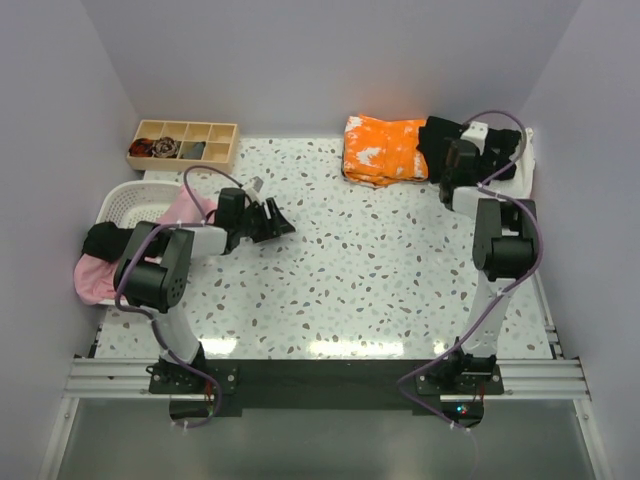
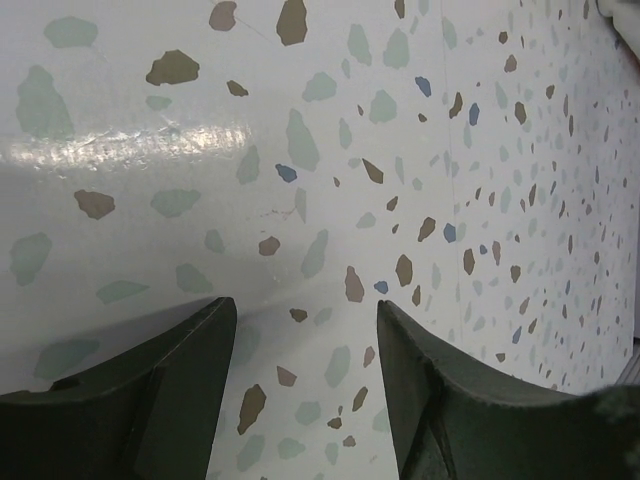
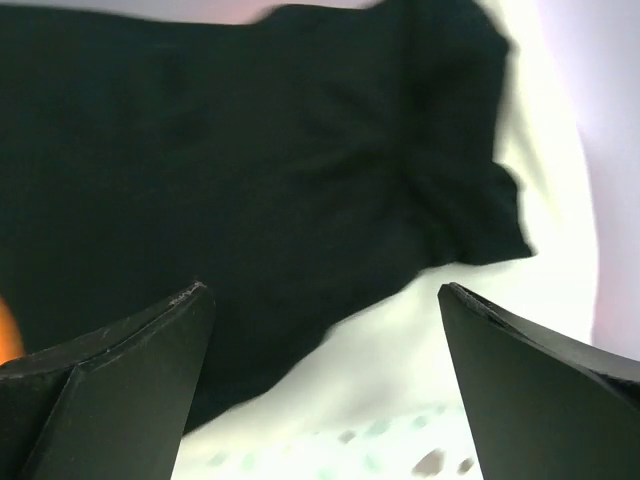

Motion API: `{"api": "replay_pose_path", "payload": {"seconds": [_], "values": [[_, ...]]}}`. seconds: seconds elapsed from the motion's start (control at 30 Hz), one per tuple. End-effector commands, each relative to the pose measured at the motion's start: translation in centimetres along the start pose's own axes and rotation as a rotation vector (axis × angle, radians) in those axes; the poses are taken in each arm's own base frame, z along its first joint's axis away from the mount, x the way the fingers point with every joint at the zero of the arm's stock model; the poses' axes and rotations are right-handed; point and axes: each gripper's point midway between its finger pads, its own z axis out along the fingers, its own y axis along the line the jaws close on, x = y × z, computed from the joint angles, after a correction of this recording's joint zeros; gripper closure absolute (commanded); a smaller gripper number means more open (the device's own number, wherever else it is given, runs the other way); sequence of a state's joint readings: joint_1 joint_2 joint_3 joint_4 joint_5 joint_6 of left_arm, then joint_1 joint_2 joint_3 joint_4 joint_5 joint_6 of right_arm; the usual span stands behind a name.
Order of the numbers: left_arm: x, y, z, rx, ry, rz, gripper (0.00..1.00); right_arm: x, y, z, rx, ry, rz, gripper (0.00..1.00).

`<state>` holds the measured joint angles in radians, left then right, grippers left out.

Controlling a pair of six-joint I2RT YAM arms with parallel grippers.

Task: Fold and stack the t-shirts
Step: Put the neatly folded tshirt into the corner of the board with the right arm

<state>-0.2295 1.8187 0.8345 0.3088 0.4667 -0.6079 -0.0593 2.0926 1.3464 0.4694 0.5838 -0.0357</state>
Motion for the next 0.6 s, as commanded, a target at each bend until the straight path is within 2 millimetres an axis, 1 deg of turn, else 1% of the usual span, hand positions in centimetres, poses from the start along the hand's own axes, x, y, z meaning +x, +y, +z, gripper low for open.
{"api": "replay_pose_path", "payload": {"seconds": [0.0, 0.03, 0.1, 0.13, 0.17, 0.2, 0.23, 0.27, 0.3, 0.33, 0.37, 0.4, 0.43, 0.5, 0.53, 0.57], "values": [[-0.5, 1.9, -1.1, -0.119, -0.026, 0.050, 0.36, -6.3, 0.9, -3.3, -0.039, -0.144, 0.062, 0.01], [-0.9, 1.7, -1.3, -0.125, -0.039, 0.061, 0.36, -6.5, 3.0, -4.9, -0.079, -0.128, 0.057, 0.01], [-1.4, 2.0, -1.6, -0.149, -0.055, 0.071, 0.36, -5.5, 3.9, -6.7, -0.124, -0.045, 0.095, 0.01], [-1.9, 1.9, -1.9, -0.161, -0.075, 0.082, 0.36, -5.2, 5.3, -7.9, -0.179, -0.018, 0.106, 0.01], [-2.3, 1.8, -2.2, -0.166, -0.088, 0.098, 0.36, -5.0, 5.5, -9.3, -0.203, 0.009, 0.142, 0.01], [-2.5, 1.8, -2.4, -0.177, -0.097, 0.104, 0.36, -4.8, 6.3, -10.4, -0.250, 0.022, 0.139, 0.01], [-3.2, 1.5, -3.0, -0.186, -0.124, 0.116, 0.36, -4.5, 8.1, -12.0, -0.329, 0.033, 0.132, 0.01], [-3.4, 1.4, -3.2, -0.189, -0.135, 0.128, 0.36, -3.4, 8.5, -13.2, -0.346, 0.063, 0.131, 0.01], [-3.8, 1.1, -3.5, -0.184, -0.151, 0.140, 0.36, -4.1, 8.9, -14.5, -0.369, 0.053, 0.131, 0.01], [-4.4, 0.6, -4.1, -0.185, -0.179, 0.151, 0.36, -4.1, 10.1, -16.1, -0.410, 0.050, 0.112, 0.01], [-4.8, 0.3, -4.4, -0.187, -0.195, 0.159, 0.36, -3.2, 10.6, -17.0, -0.432, 0.069, 0.079, 0.01], [-5.0, 0.2, -4.7, -0.190, -0.206, 0.165, 0.36, -3.4, 10.9, -18.0, -0.451, 0.069, 0.067, 0.01], [-5.8, -0.3, -5.3, -0.194, -0.234, 0.175, 0.36, -3.2, 11.7, -19.2, -0.480, 0.076, 0.044, 0.01], [-6.4, -0.6, -6.1, -0.216, -0.257, 0.201, 0.36, -2.1, 12.0, -20.6, -0.509, 0.114, 0.001, 0.01], [-7.6, -0.9, -7.2, -0.240, -0.303, 0.214, 0.36, -2.2, 12.3, -21.5, -0.528, 0.110, -0.005, 0.01], [-8.0, -1.1, -7.7, -0.252, -0.323, 0.233, 0.36, -1.5, 12.3, -22.1, -0.538, 0.121, -0.024, 0.01]]}}
